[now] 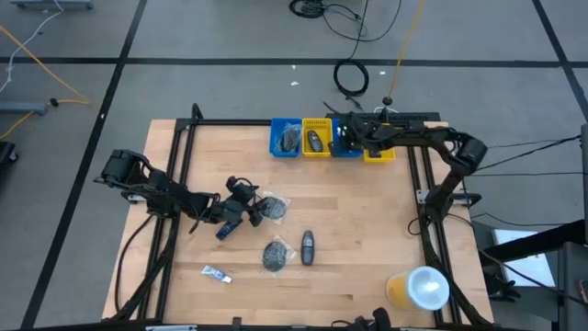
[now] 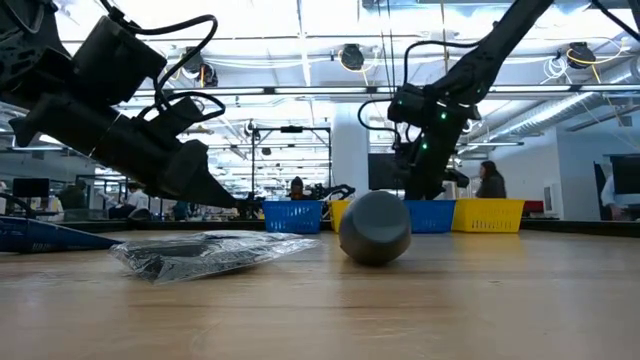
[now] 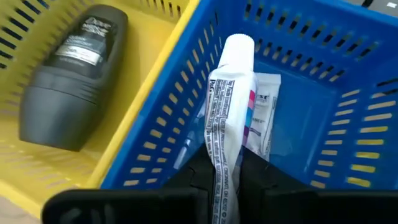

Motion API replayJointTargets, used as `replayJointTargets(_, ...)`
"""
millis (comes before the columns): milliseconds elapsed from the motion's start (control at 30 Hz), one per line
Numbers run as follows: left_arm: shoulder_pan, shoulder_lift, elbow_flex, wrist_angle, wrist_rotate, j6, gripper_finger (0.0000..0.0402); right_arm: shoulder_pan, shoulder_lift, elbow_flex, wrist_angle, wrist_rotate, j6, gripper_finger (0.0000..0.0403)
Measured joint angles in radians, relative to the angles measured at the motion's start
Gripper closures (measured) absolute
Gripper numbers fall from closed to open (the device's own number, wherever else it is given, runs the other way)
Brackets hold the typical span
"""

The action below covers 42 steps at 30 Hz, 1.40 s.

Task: Pick & Place Travel size toiletries
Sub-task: Put the white toothpaste into the right blue bin, then put the blue shave cream into the right yellow bin

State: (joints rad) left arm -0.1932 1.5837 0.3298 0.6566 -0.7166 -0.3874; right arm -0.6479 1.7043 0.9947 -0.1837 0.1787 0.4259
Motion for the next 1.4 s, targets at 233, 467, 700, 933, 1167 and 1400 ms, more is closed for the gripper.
replayJointTargets(233, 0.0, 0.0, 0.0, -0.002, 0.0, -0.001, 0.0174, 0.0, 0.0, 0.0, 0.004, 0.001, 0.007, 0.035)
replayJointTargets(467, 0.0, 0.0, 0.0, -0.002, 0.0, -0.003, 0.0174, 0.001, 0.0, 0.0, 0.005, 0.002, 0.009, 0.0302)
replayJointTargets(700, 0.0, 0.0, 0.0, -0.008, 0.004, -0.003, 0.0174, 0.003, -0.043, 0.0, 0.038, 0.007, -0.031, 0.0276)
replayJointTargets(933, -0.016, 0.0, 0.0, -0.011, 0.008, -0.002, 0.0174, 0.138, -0.184, 0.001, 0.048, 0.084, -0.089, 0.029)
replayJointTargets(1167, -0.032, 0.0, 0.0, -0.011, 0.008, 0.001, 0.0174, 0.415, -0.229, -0.079, 0.258, 0.132, -0.18, 0.0305)
replayJointTargets(1400, -0.032, 0.0, 0.0, -0.011, 0.012, 0.001, 0.0174, 0.656, -0.197, -0.296, 0.776, 0.131, -0.217, 0.0308)
